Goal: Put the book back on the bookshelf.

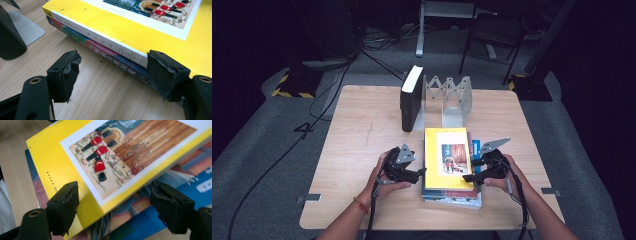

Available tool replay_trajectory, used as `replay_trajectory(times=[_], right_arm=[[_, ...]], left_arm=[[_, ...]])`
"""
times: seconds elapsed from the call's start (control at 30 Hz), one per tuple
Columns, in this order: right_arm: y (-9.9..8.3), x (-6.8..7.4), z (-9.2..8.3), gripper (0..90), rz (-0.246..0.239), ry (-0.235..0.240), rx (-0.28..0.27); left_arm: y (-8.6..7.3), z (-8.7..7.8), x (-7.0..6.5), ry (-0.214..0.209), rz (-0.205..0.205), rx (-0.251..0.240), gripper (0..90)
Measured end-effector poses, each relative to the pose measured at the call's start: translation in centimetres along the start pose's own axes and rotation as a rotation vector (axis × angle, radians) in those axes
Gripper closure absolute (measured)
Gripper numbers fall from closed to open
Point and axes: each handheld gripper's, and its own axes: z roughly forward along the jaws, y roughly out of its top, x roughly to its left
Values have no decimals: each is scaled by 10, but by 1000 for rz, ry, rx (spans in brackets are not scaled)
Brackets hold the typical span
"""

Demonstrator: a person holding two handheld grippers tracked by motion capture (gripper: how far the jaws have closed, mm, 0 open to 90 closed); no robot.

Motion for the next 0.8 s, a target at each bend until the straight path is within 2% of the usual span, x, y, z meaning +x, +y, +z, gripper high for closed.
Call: replay_trajectory(times=[0.07,0.17,0.27,0.33,0.37,0.4,0.47,0.5,0.53,0.57,0.63,0.7,0.73,0.77,0.8], right_arm=[[5,0,3,205,-15,5,13],[11,-4,6,195,-24,13,36],[13,-6,8,194,-24,15,39],[14,-6,8,202,-21,10,40],[14,-5,8,209,-17,3,39],[14,-3,8,224,-12,-15,35],[14,-2,8,247,-16,-22,39],[15,-1,6,280,-25,-32,37],[15,1,4,362,-40,-51,17],[14,2,3,390,-47,-56,5],[13,2,1,449,-57,-67,-7],[13,2,1,466,-64,-73,-14],[13,2,0,484,-66,-75,-14],[14,4,-2,589,-84,-102,-34],[14,4,-2,589,-84,-102,-34]], left_arm=[[0,1,1,-2,-2,-2,261],[1,2,6,-22,-34,5,259],[2,2,6,5,-31,10,263],[4,3,6,15,-48,32,286],[5,3,5,29,-42,43,287],[4,2,4,34,-28,54,292],[4,3,5,28,-30,65,291],[3,3,6,23,-28,67,291],[3,4,7,19,-40,64,289],[2,4,9,19,-54,66,284],[3,6,9,33,-45,73,276],[2,7,10,41,-44,84,270],[2,9,11,41,-57,87,270],[3,11,15,38,-66,90,271],[3,11,15,38,-66,90,271]])
